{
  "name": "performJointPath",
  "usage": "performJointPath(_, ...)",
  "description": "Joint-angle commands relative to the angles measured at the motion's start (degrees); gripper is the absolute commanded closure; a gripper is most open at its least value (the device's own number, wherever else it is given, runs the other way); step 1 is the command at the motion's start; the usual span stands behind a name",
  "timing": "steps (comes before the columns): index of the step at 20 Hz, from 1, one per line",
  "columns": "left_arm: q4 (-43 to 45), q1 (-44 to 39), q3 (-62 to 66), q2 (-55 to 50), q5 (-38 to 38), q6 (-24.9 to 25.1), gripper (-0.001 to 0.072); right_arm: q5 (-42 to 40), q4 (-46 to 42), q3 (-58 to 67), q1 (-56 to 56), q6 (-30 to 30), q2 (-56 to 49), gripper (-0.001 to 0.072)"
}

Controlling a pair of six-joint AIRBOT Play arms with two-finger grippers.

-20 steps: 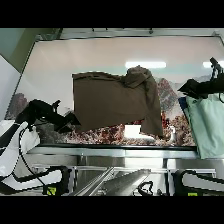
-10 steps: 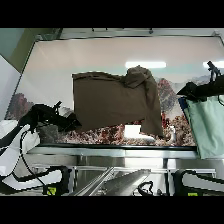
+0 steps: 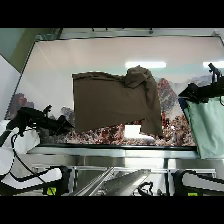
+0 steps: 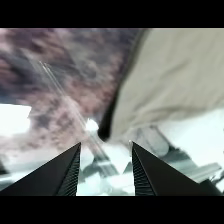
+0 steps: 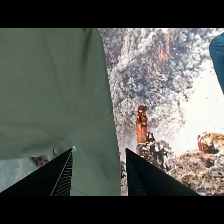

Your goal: Fold the shirts.

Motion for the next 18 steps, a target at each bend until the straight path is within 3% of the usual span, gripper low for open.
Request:
performJointPath(1, -0.3, 1.0, 0.0, -1.2, -3.6, 0.8, 0.0353, 0.4, 0.3, 0.0, -0.2, 0.0, 0.0, 0.0341)
performJointPath(9, -1.6, -16.6, 3.0, -10.0, -12.3, 0.8, 0.0359, -3.1, 0.2, 0.0, -0.2, 0.0, 0.0, 0.0342)
performJointPath(10, -1.6, -16.9, 4.6, -9.8, -11.8, 0.8, 0.0578, -3.7, 0.0, 0.0, -0.2, 0.0, 0.0, 0.0341)
performJointPath(11, -1.5, -16.9, 6.4, -9.2, -11.0, 0.8, 0.0697, -4.2, 0.0, -0.4, -0.2, 0.0, 0.2, 0.0341)
performJointPath(17, 5.8, -9.8, 15.8, -1.8, -6.7, -1.4, 0.0697, -0.4, 0.7, -18.4, -0.1, 0.4, 6.8, 0.0333)
performJointPath(18, 5.7, -8.0, 15.8, -0.8, -5.7, -1.3, 0.0697, 0.2, 1.6, -22.1, 0.3, 0.1, 7.4, 0.0193)
